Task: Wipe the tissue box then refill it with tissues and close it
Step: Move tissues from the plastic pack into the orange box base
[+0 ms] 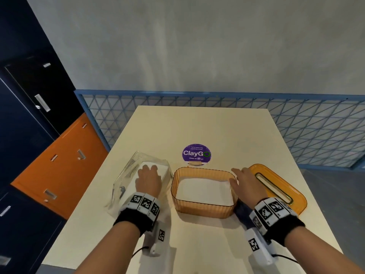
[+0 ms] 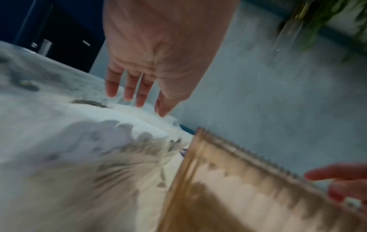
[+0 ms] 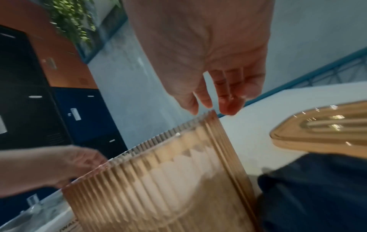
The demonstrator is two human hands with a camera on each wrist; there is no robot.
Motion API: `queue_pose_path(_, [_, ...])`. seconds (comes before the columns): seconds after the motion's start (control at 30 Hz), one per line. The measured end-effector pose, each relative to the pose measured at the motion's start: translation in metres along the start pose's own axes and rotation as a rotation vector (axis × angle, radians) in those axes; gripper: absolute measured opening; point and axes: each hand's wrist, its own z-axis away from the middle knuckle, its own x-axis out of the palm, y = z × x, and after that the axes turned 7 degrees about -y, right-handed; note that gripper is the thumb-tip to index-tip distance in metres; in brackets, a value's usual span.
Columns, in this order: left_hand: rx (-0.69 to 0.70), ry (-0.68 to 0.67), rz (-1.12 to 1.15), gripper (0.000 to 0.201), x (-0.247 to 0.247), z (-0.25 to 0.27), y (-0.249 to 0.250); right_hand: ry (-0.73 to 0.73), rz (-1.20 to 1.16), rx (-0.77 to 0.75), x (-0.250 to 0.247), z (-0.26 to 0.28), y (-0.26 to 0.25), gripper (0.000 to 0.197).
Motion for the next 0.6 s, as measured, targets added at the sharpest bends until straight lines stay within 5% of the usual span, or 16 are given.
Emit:
queue_pose_path(0.1, [-0.097, -0.148, -0.064, 0.054, 0.014, -0.004, -0.014, -0.073, -0.117, 0.019, 0.007, -0.004, 0.006, 0.042])
queue_pose_path(0.6, [-0.045, -0.078, -0.056, 0.029, 0.027, -0.001, -0.019, -0.062, -0.116, 0.011, 0.013, -0.006, 0.011, 0.043])
